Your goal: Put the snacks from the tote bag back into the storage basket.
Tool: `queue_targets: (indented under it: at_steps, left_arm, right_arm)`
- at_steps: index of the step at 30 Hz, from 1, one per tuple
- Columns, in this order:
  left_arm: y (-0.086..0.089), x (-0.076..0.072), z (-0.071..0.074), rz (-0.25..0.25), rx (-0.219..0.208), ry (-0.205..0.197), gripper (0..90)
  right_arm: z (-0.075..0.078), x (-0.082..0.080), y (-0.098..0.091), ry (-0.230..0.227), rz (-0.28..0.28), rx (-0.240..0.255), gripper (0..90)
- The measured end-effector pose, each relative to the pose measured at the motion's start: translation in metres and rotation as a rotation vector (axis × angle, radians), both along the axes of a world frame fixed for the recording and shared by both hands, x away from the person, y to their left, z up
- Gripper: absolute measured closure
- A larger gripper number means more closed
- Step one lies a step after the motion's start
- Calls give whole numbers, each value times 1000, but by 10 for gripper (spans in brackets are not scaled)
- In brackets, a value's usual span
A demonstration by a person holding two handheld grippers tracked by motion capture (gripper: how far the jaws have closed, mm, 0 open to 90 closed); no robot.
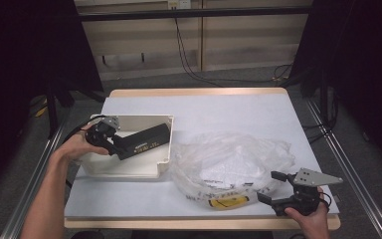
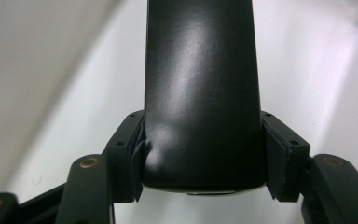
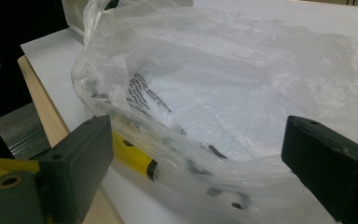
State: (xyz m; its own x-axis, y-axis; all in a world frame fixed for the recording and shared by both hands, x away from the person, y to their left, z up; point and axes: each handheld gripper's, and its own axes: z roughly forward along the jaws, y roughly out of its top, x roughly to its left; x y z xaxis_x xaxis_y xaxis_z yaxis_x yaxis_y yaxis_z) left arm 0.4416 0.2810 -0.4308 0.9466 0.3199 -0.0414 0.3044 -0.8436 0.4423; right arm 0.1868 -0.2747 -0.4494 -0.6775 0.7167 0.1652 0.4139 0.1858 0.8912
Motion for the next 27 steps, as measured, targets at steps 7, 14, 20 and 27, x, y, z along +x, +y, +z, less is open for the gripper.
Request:
queue_targets:
  at_steps: [7, 14, 20, 27]
  left_arm:
    - [5, -1, 7, 64, -8, -18, 254]
    - [18, -9, 19, 180, -159, -64, 189]
    - [19, -20, 27, 223, -169, -105, 173]
    - [24, -39, 41, 316, -219, -182, 288]
  right_arm:
    - [0, 0, 0, 0, 5, 0, 82]
    - [-1, 1, 0, 1, 2, -4, 82]
    - [0, 1, -1, -1, 3, 1, 82]
    - [0, 0, -2, -3, 1, 5, 82]
